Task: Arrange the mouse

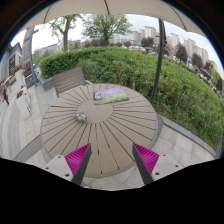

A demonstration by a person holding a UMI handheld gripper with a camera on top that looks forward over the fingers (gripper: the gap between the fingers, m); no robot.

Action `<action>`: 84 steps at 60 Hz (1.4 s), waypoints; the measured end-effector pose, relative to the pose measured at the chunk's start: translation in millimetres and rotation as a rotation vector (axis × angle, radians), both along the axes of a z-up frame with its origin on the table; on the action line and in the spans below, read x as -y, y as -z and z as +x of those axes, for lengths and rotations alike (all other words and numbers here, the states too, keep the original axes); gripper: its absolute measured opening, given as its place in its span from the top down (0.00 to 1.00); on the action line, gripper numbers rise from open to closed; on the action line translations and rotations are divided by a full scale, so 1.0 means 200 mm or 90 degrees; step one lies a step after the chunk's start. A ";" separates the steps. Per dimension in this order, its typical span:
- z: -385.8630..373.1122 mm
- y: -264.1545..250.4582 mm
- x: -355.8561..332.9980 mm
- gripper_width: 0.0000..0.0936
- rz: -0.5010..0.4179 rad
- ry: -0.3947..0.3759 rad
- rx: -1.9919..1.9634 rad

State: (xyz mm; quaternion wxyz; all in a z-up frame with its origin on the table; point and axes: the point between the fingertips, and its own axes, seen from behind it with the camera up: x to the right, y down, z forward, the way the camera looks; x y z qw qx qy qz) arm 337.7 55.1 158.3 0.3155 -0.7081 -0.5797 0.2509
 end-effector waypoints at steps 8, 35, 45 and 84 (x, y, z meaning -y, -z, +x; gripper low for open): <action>-0.14 0.07 0.16 0.10 -0.007 -0.022 -0.007; -0.69 0.39 0.54 0.10 0.002 -0.072 -0.046; -1.01 0.61 0.57 0.09 -0.006 -0.060 -0.070; -1.72 0.90 0.51 0.12 0.008 -0.023 -0.055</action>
